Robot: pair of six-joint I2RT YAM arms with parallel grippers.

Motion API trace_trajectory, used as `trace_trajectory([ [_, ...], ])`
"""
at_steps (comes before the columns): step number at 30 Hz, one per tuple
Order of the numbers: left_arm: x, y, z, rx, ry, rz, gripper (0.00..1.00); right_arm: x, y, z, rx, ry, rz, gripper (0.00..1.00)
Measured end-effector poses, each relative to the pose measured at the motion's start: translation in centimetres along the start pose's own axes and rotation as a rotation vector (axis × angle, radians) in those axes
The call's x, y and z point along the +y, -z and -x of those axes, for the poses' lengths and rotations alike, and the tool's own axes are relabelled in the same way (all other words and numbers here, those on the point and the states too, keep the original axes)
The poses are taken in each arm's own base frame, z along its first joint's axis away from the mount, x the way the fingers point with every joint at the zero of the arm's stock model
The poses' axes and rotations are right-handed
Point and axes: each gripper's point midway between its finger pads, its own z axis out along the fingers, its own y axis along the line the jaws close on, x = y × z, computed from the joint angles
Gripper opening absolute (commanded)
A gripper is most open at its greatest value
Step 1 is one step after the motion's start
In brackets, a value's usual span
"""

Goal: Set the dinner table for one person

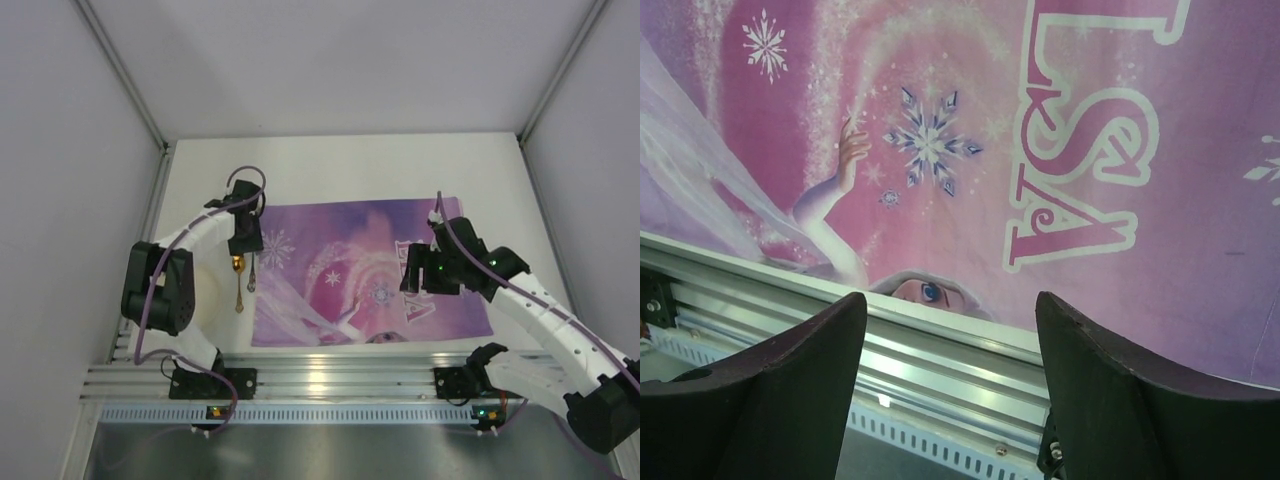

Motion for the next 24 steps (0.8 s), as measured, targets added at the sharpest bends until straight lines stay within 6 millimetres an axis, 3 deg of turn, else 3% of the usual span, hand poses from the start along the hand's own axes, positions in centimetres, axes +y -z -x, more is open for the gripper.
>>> trace_trajectory([
  [9, -0.1, -1.2, 1.2, 0.008, -0.011, 0.002, 0.43, -0.1, -0.9, -0.1, 0.029, -0.011, -0.018, 0.68],
  [16, 0.6, -2.5, 0.8, 0.044, -0.009, 0.015, 0.37, -0.2, -1.5, 0.0, 0.04, -0.013, -0.026, 0.67],
  [24, 0.1, -2.6, 1.1, 0.037, -0.026, -0.009, 0.34, -0.2, -2.3, 0.1, 0.053, -0.017, -0.037, 0.67],
])
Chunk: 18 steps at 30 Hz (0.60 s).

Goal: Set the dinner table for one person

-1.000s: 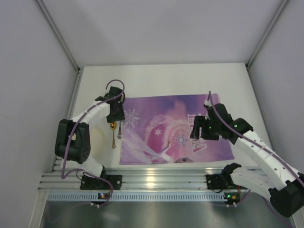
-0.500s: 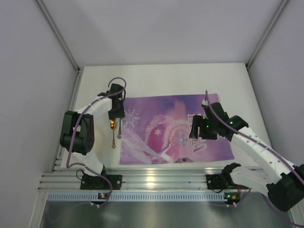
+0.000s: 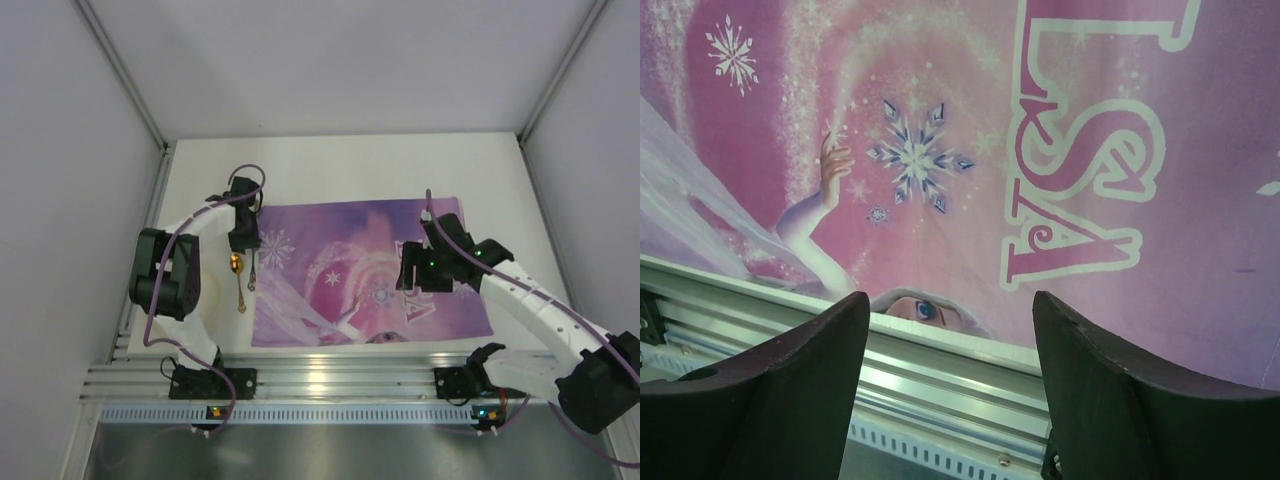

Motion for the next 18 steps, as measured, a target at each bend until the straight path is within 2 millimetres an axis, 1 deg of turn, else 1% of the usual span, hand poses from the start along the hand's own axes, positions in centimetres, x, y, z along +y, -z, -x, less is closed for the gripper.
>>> trace_trajectory([
  [12, -0.5, 0.15, 0.26, -0.003, -0.011, -0.029, 0.32, 0.12, -0.75, 0.26, 0.008, -0.008, -0.005, 0.67],
  [18, -0.74, 0.56, 0.55, -0.015, -0.009, -0.044, 0.32, 0.21, -0.93, 0.44, 0.004, -0.007, -0.003, 0.67],
])
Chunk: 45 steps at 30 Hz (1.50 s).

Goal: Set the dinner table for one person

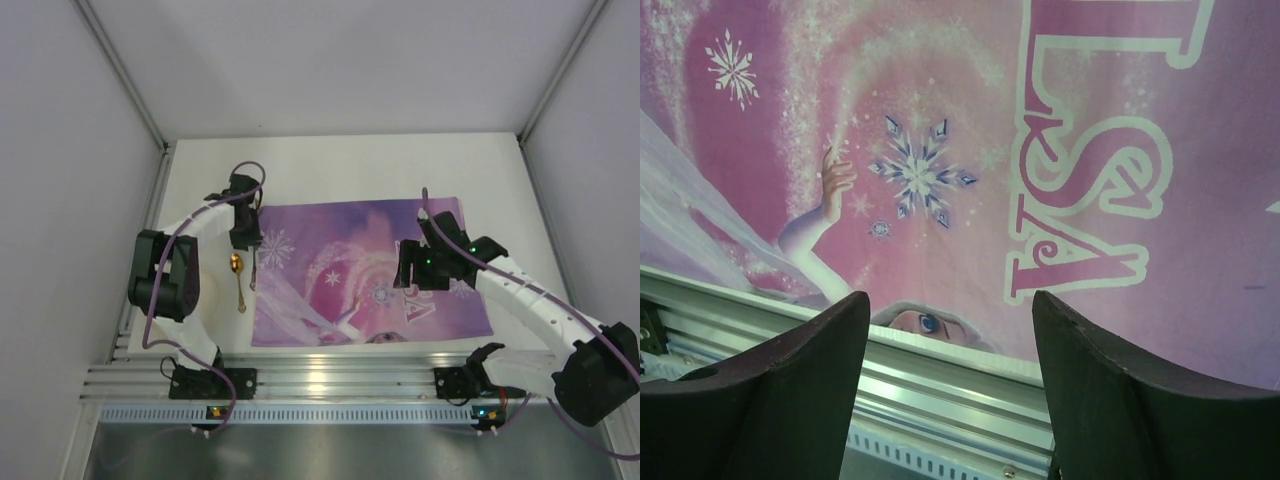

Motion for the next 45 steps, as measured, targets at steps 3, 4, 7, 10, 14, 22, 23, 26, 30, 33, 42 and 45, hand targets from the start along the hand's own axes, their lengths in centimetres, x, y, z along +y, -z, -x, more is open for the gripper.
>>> trace_trajectory([
  [3, -0.2, 0.1, 0.1, -0.002, 0.001, -0.012, 0.31, 0.0, -0.2, 0.0, 0.006, -0.001, -0.003, 0.66],
  [4, -0.3, 0.1, 0.1, -0.001, 0.001, -0.014, 0.31, 0.0, -0.2, -0.1, 0.007, -0.001, -0.004, 0.67],
  [7, -0.4, -0.1, 0.1, 0.002, 0.001, -0.017, 0.31, -0.1, -0.3, -0.1, 0.01, 0.0, -0.006, 0.66],
  [10, -0.3, -0.6, -0.1, 0.01, 0.0, -0.009, 0.29, -0.1, -0.5, -0.1, 0.015, 0.001, -0.009, 0.67],
  [14, -0.1, -1.4, -0.6, 0.034, -0.002, 0.004, 0.26, -0.2, -0.5, 0.0, 0.012, -0.003, -0.01, 0.66],
  [22, -0.3, -1.6, -0.3, 0.028, 0.004, 0.006, 0.08, -0.4, -0.5, 0.2, 0.01, -0.003, -0.012, 0.66],
  [23, -0.3, -1.6, -0.3, 0.027, 0.005, 0.007, 0.03, -0.4, -0.5, 0.2, 0.01, -0.003, -0.012, 0.66],
  [26, -0.1, -1.7, 0.0, 0.027, 0.0, 0.02, 0.0, -0.4, -0.5, 0.2, 0.01, -0.004, -0.011, 0.66],
  [30, 0.4, -1.7, 0.5, 0.019, -0.012, 0.058, 0.0, -0.5, -0.5, 0.2, 0.009, -0.007, -0.012, 0.67],
  [33, 1.6, -1.3, 1.2, 0.008, -0.023, 0.121, 0.0, -0.4, -0.5, 0.2, 0.01, -0.007, -0.009, 0.79],
  [42, 2.2, 3.6, 5.4, -0.119, -0.014, 0.15, 0.0, -0.2, -0.3, 0.2, 0.01, 0.002, 0.008, 1.0],
  [45, 1.5, 6.5, 6.0, -0.179, 0.001, 0.112, 0.0, -0.1, -0.1, 0.2, 0.009, 0.003, 0.015, 1.0],
])
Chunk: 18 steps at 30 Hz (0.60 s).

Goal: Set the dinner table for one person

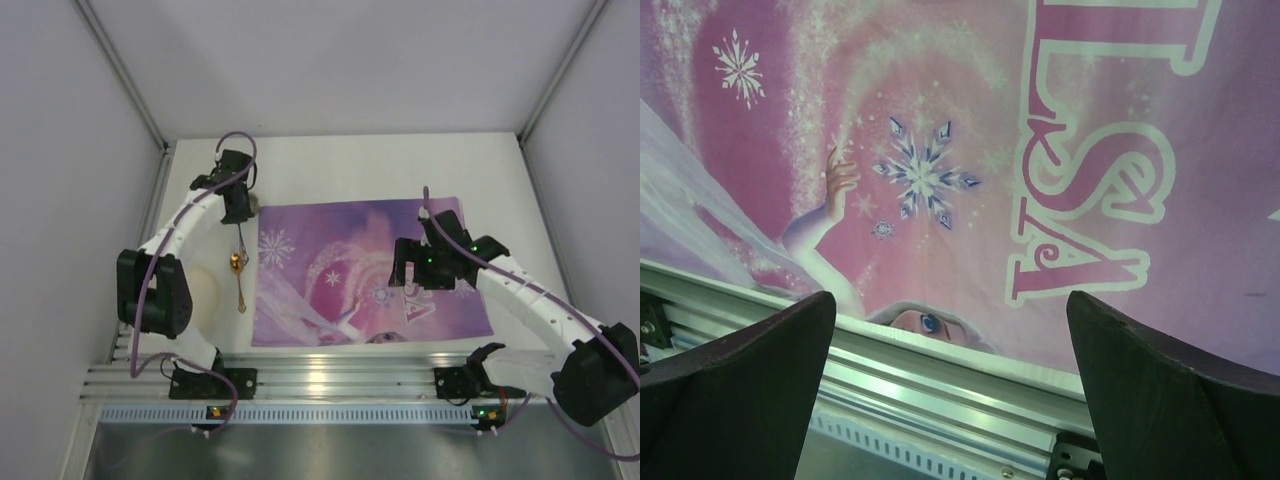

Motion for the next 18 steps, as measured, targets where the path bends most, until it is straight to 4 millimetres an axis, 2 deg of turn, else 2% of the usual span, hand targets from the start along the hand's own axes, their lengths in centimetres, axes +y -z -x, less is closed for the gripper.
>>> trace_trajectory([
  [4, -2.1, 3.6, 0.2, -0.072, 0.008, -0.077, 0.0, 0.2, 0.4, 0.1, -0.014, 0.002, 0.013, 1.0],
  [8, -6.0, 5.7, -2.2, -0.071, -0.026, -0.166, 0.0, 0.4, 1.0, 0.3, -0.037, 0.006, 0.03, 1.0],
  [10, -8.2, 6.0, -4.3, -0.043, -0.053, -0.204, 0.0, 0.6, 1.5, 0.4, -0.055, 0.007, 0.04, 1.0],
  [14, -11.1, 5.6, -8.3, 0.031, -0.085, -0.241, 0.0, 0.4, 2.1, 0.0, -0.078, 0.007, 0.053, 1.0],
  [18, -12.1, 3.9, -11.1, 0.093, -0.074, -0.231, 0.0, 0.1, 2.5, -0.5, -0.083, 0.009, 0.056, 1.0],
])
